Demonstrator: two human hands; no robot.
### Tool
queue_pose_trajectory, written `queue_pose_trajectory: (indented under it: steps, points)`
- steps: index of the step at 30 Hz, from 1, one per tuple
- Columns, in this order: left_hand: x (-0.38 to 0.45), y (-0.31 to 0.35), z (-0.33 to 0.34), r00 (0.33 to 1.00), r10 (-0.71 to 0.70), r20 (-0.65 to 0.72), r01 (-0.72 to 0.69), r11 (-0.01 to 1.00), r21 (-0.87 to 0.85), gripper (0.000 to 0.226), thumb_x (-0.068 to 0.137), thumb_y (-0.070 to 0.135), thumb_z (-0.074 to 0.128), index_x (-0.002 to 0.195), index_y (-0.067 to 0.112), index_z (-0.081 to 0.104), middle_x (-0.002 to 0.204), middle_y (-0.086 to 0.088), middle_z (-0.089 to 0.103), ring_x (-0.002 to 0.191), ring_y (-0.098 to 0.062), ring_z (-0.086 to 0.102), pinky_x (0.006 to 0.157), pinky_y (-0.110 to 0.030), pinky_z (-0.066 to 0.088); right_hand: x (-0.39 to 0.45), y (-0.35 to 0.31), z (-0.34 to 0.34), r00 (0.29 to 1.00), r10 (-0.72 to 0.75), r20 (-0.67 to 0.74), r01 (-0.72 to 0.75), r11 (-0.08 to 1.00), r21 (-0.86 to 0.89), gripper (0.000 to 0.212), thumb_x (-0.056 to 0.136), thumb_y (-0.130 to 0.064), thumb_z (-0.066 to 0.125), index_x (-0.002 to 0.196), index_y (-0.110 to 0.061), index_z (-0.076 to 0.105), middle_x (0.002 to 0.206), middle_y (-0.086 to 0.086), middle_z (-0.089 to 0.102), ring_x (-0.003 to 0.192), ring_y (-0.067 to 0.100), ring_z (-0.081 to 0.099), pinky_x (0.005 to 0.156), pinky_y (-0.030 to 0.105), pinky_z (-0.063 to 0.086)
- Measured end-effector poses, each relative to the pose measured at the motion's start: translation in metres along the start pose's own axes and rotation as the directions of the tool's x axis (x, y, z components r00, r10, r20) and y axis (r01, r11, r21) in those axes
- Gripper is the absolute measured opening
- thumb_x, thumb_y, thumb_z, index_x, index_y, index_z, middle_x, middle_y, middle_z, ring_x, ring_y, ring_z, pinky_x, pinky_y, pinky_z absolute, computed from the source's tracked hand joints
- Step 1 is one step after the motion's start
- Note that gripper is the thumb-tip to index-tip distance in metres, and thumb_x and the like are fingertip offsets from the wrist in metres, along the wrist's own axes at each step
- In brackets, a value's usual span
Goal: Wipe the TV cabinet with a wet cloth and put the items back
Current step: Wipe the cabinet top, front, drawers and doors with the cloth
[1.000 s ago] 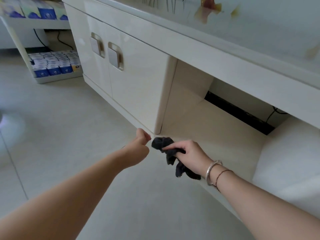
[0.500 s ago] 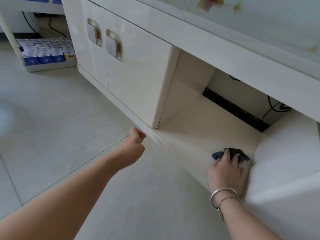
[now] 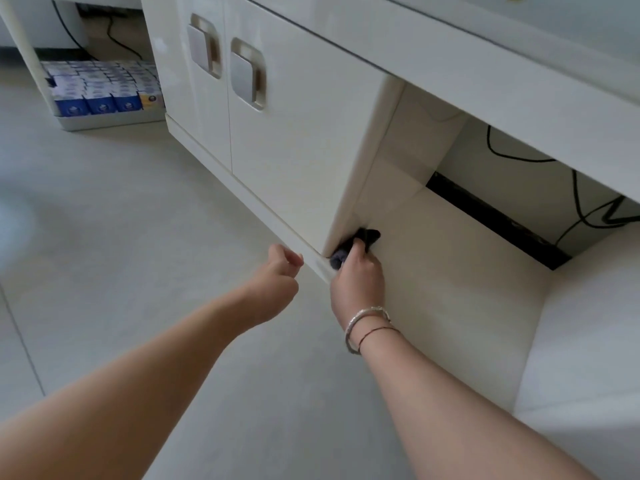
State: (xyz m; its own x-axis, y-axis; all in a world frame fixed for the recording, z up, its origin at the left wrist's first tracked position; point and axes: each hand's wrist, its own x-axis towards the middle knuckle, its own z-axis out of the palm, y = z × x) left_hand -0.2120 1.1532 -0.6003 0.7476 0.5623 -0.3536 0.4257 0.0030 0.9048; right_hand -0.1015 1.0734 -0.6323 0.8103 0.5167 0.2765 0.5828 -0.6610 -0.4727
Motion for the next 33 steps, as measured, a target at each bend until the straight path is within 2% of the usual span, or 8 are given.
queue_pose_trajectory:
  steps: [4, 7, 9, 12, 18, 21, 25, 33]
  points:
    - [-0.010, 0.002, -0.005, 0.999, -0.013, -0.033, 0.012, 1.000, -0.015, 0.035, 0.082, -0.016, 0.027, 0.104, 0.011, 0.034, 0.144, -0.003, 0.045, 0.127, -0.018, 0.045, 0.065, -0.024, 0.036, -0.020, -0.007, -0.017, 0.997, -0.050, 0.067, 0.047, 0.998, 0.052, 0.037, 0.079, 0.009, 0.039, 0.108, -0.009, 0.051, 0.097, 0.005, 0.067, 0.095, 0.029, 0.058, 0.070, 0.030, 0.044]
    - [-0.021, 0.002, -0.009, 0.998, -0.007, -0.063, 0.008, 1.000, 0.023, 0.036, 0.080, -0.016, 0.028, 0.103, 0.011, 0.034, 0.145, -0.003, 0.044, 0.128, -0.021, 0.045, 0.077, -0.028, 0.038, -0.032, -0.013, -0.045, 0.946, -0.100, 0.308, 0.087, 0.995, 0.053, 0.045, 0.085, 0.004, 0.039, 0.124, -0.016, 0.052, 0.106, 0.008, 0.065, 0.096, 0.029, 0.060, 0.069, 0.028, 0.041]
    - [-0.028, 0.003, -0.010, 0.996, 0.001, -0.089, 0.002, 1.000, 0.027, 0.036, 0.081, -0.016, 0.029, 0.104, 0.010, 0.035, 0.145, -0.007, 0.044, 0.128, -0.023, 0.044, 0.081, -0.030, 0.039, -0.045, -0.012, -0.059, 0.875, -0.146, 0.462, 0.058, 0.978, 0.201, 0.046, 0.086, -0.001, 0.035, 0.119, -0.025, 0.055, 0.098, 0.008, 0.067, 0.082, 0.025, 0.065, 0.066, 0.027, 0.051]
    - [-0.040, 0.006, -0.011, 0.996, -0.004, -0.084, 0.006, 1.000, 0.030, 0.036, 0.080, -0.015, 0.029, 0.103, 0.012, 0.035, 0.143, -0.007, 0.045, 0.122, -0.024, 0.048, 0.077, -0.031, 0.038, -0.056, 0.004, -0.082, 0.958, -0.009, 0.287, -0.115, 0.905, 0.410, 0.043, 0.088, 0.003, 0.035, 0.111, -0.026, 0.058, 0.096, -0.001, 0.064, 0.078, 0.013, 0.059, 0.062, 0.003, 0.042]
    - [-0.051, 0.020, 0.004, 1.000, 0.015, -0.009, -0.015, 1.000, 0.002, 0.035, 0.084, -0.017, 0.026, 0.106, 0.010, 0.032, 0.149, -0.003, 0.039, 0.121, -0.014, 0.046, 0.061, -0.020, 0.037, -0.055, 0.076, -0.121, 0.964, 0.233, -0.131, -0.169, 0.910, 0.378, 0.036, 0.089, 0.006, 0.039, 0.111, -0.019, 0.053, 0.110, 0.009, 0.054, 0.091, 0.023, 0.051, 0.078, 0.026, 0.038]
    - [-0.047, 0.019, 0.015, 0.999, 0.030, 0.038, -0.031, 0.999, 0.010, 0.036, 0.084, -0.014, 0.027, 0.107, 0.012, 0.032, 0.149, 0.004, 0.038, 0.117, -0.011, 0.046, 0.067, -0.020, 0.040, -0.074, 0.109, -0.117, 0.946, 0.310, -0.090, -0.312, 0.950, -0.004, 0.027, 0.090, -0.005, 0.048, 0.114, -0.014, 0.055, 0.127, 0.013, 0.047, 0.114, 0.032, 0.046, 0.094, 0.037, 0.036]
    - [-0.040, 0.013, 0.027, 0.997, 0.034, 0.073, -0.037, 0.999, 0.039, 0.038, 0.083, -0.013, 0.027, 0.108, 0.015, 0.032, 0.148, 0.008, 0.038, 0.116, -0.012, 0.044, 0.077, -0.027, 0.038, -0.092, 0.122, -0.105, 0.984, 0.174, -0.047, -0.179, 0.904, -0.388, 0.048, 0.096, -0.028, 0.043, 0.139, -0.006, 0.042, 0.151, 0.018, 0.030, 0.143, 0.032, 0.018, 0.115, 0.042, 0.009]
    - [-0.025, 0.002, 0.012, 1.000, 0.001, 0.006, -0.001, 0.999, -0.041, 0.037, 0.082, -0.015, 0.027, 0.105, 0.013, 0.034, 0.147, 0.004, 0.040, 0.116, -0.010, 0.048, 0.071, -0.027, 0.036, -0.017, 0.037, -0.022, 0.992, -0.093, 0.090, 0.105, 0.984, -0.147, 0.047, 0.093, -0.006, 0.037, 0.139, 0.001, 0.039, 0.150, 0.019, 0.033, 0.143, 0.032, 0.021, 0.116, 0.035, 0.018]
